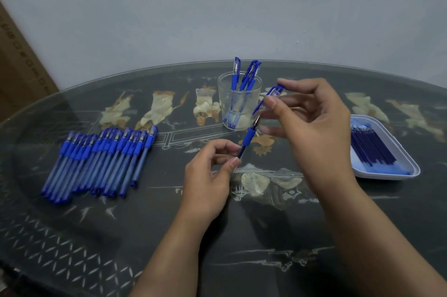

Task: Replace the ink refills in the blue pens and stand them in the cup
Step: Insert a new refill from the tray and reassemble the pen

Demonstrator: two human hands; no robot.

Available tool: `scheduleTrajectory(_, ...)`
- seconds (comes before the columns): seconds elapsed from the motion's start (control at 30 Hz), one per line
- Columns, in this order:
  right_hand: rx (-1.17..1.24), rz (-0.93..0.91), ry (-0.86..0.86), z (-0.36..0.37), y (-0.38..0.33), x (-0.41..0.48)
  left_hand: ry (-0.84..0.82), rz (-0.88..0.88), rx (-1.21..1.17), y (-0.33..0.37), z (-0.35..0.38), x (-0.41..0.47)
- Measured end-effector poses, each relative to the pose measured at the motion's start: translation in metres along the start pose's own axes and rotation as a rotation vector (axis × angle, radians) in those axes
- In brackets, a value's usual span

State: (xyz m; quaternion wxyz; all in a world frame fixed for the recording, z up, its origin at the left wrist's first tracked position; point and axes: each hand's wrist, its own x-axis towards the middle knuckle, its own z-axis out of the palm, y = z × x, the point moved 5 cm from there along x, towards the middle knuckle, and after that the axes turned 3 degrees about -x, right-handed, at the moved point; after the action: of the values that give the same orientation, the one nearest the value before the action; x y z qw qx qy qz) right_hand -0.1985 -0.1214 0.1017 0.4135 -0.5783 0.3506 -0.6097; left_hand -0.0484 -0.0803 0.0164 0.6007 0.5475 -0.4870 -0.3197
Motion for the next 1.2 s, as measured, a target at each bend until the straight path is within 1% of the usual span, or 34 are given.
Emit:
scheduleTrajectory(0.2, -0.192, -0.026, -0.126, 0.010, 0.011, -0.003, 0.015, 0.007, -0.010, 0.001, -0.001, 0.000)
scheduleTrajectory(0.43, -0.278, -0.122, -0.125, 0.013, 0.015, -0.005, 0.022, 0.006, -0.022, 0.000, -0.001, 0.000)
scheduleTrajectory(1.03, -0.319, -0.122, -0.118, 0.016, 0.020, -0.010, 0.044, 0.003, -0.024, -0.001, -0.002, 0.000)
scheduleTrajectory(1.2, -0.234, -0.037, -0.121, 0.011, 0.022, -0.010, 0.038, 0.015, -0.016, 0.002, -0.002, 0.000)
